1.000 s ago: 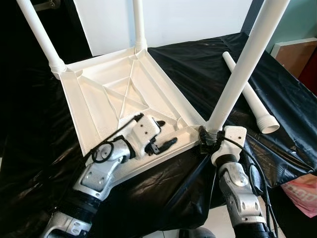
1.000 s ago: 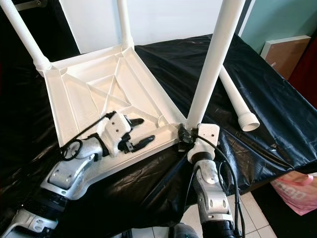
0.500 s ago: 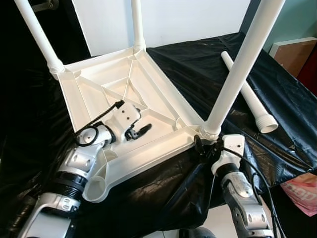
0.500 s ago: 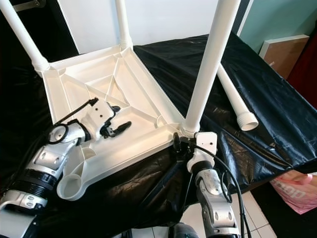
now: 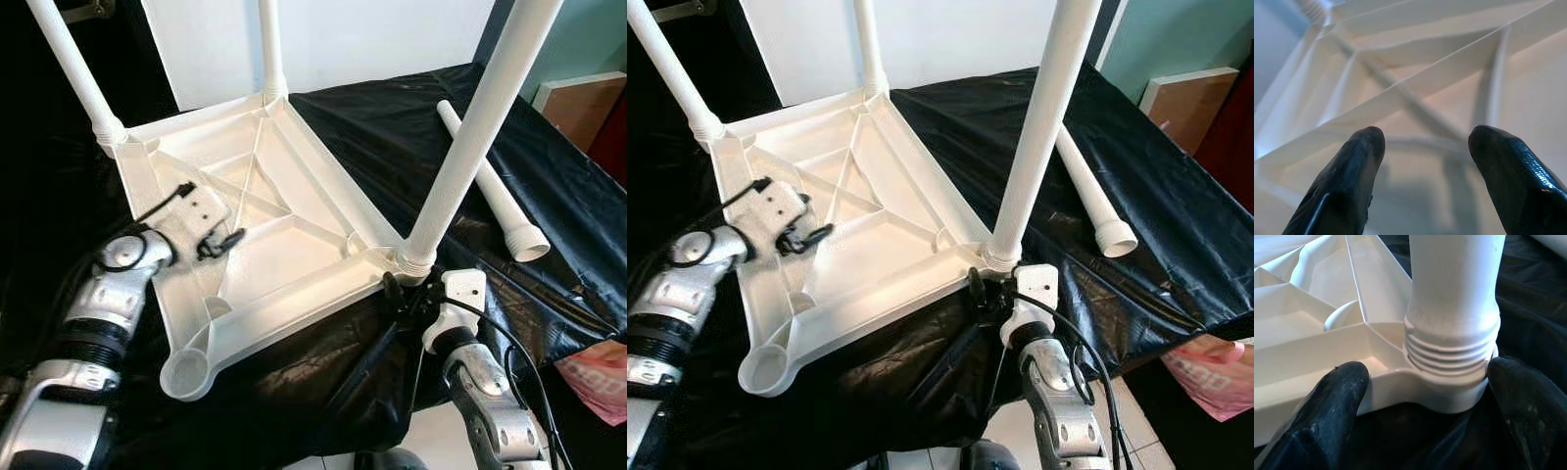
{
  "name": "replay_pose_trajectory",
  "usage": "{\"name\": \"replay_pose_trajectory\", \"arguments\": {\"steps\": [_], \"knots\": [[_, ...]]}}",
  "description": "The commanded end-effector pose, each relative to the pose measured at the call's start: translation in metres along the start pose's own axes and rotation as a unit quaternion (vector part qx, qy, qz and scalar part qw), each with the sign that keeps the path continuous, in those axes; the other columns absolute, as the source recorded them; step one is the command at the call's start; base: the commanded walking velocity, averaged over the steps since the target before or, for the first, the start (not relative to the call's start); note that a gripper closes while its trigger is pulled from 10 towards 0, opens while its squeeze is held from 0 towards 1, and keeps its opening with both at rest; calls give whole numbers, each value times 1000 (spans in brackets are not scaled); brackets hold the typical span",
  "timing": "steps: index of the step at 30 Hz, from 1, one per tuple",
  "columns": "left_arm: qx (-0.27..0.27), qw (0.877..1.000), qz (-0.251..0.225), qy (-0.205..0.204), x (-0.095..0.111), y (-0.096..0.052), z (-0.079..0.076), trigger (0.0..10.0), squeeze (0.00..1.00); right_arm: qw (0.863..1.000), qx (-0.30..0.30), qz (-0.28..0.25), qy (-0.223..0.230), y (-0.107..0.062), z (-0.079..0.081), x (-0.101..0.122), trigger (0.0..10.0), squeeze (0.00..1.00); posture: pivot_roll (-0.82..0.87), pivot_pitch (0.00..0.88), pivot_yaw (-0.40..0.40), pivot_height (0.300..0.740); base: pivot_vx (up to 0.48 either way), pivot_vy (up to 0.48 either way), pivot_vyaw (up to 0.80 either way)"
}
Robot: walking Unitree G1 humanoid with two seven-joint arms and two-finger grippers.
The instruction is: Building children table
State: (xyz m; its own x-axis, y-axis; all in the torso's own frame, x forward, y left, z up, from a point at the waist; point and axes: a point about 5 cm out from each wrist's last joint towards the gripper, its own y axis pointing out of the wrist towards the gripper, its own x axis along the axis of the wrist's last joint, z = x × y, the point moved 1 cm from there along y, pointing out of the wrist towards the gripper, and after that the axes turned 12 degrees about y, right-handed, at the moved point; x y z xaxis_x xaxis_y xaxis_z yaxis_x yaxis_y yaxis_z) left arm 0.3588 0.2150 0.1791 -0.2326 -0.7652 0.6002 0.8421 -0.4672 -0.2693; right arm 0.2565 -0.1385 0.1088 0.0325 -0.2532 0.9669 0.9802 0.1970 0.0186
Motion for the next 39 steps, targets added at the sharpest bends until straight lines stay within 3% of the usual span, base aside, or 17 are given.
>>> {"name": "replay_pose_trajectory", "arguments": {"steps": [1,7,10,11,13,19,21,27,31,35,39], "knots": [[108,994,32,13,-9,-8,19,10000,0,999,13,37,12,-3,3,-14,10000,0,-27,136,16,740,0,0,0],[73,995,51,33,-22,-18,16,10000,0,999,18,41,9,-4,2,-14,10000,0,-22,137,14,740,0,0,0],[34,996,55,58,-26,-20,5,10000,0,999,20,42,6,-4,0,-13,10000,0,-18,139,14,740,0,0,0],[-9,997,41,62,-22,-19,-9,10000,0,999,20,42,4,-3,-2,-12,10000,0,-16,140,12,740,0,0,0],[-37,997,26,60,-19,-17,-21,10000,0,999,20,42,3,-3,-2,-11,10000,0,-15,141,11,740,0,0,0],[-67,996,16,60,-16,-15,-32,10000,0,999,20,41,2,-3,-2,-11,10000,0,-15,143,10,740,0,0,0],[-114,991,4,66,-12,-14,-50,10000,0,999,18,42,2,-4,-3,-11,10000,0,-19,144,11,740,0,0,0],[-185,978,-35,87,4,-15,-75,10000,0,999,14,46,0,-4,-6,-12,10000,0,-21,144,14,740,0,0,0],[-210,973,-48,82,11,-16,-81,10000,0,999,14,46,-3,-1,-8,-11,10000,0,-23,142,16,740,0,0,0],[-267,959,-82,52,28,-25,-96,10000,0,998,25,45,-20,8,-12,-7,10000,0,-24,140,23,740,0,0,0],[-287,952,-97,34,37,-28,-101,10000,0,997,43,50,-30,15,-12,-7,10000,0,-23,138,25,740,0,0,0]]}}
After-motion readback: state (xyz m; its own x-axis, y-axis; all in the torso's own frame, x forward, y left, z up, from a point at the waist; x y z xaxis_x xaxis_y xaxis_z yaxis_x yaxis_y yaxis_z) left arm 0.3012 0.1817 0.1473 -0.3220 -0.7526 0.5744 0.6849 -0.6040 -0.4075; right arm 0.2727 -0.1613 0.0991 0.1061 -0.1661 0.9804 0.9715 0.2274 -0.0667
